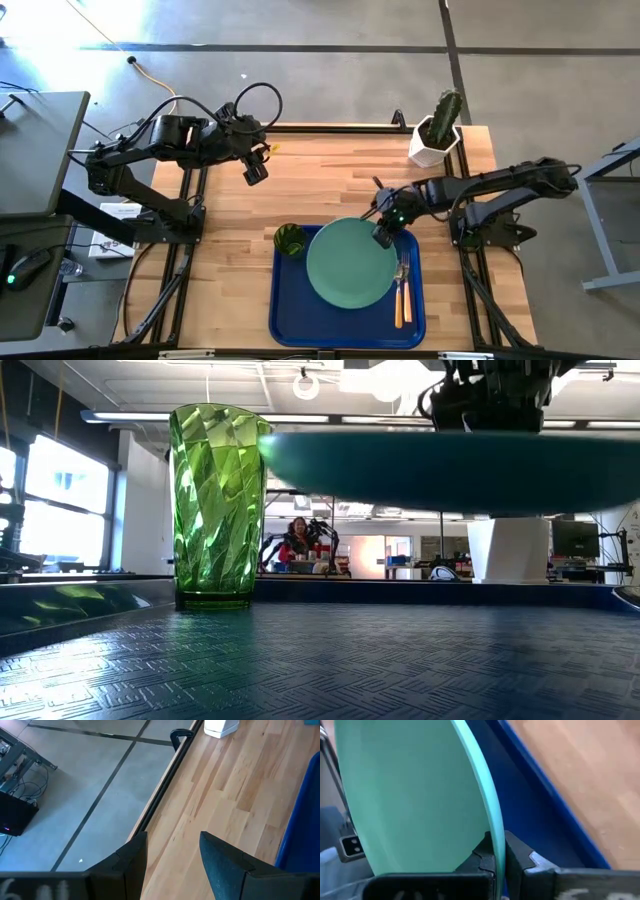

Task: Pick and place plate/cup/fork/spoon on tray
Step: Put the green plate on the blue tray to the left of the yellow spoon

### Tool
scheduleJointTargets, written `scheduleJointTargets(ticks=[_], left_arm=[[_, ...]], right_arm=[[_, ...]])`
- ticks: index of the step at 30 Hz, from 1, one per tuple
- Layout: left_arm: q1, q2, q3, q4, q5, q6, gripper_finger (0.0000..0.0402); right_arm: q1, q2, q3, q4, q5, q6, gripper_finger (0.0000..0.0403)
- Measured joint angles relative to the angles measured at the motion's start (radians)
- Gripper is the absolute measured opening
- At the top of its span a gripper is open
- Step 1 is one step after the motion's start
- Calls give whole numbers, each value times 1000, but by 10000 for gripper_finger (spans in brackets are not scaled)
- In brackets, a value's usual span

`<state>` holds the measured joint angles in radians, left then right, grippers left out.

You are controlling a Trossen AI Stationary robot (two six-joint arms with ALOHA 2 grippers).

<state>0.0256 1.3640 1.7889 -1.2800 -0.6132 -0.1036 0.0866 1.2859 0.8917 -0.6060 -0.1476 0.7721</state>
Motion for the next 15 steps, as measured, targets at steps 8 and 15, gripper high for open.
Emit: scheduleJointTargets(ticks=[8,15], left_arm=[[0,0,0,0,0,0,170],[0,0,0,0,0,0,170]], right_arm=[[60,108,0,77,-17,27,0],[96,183,0,131,-29,41,0]])
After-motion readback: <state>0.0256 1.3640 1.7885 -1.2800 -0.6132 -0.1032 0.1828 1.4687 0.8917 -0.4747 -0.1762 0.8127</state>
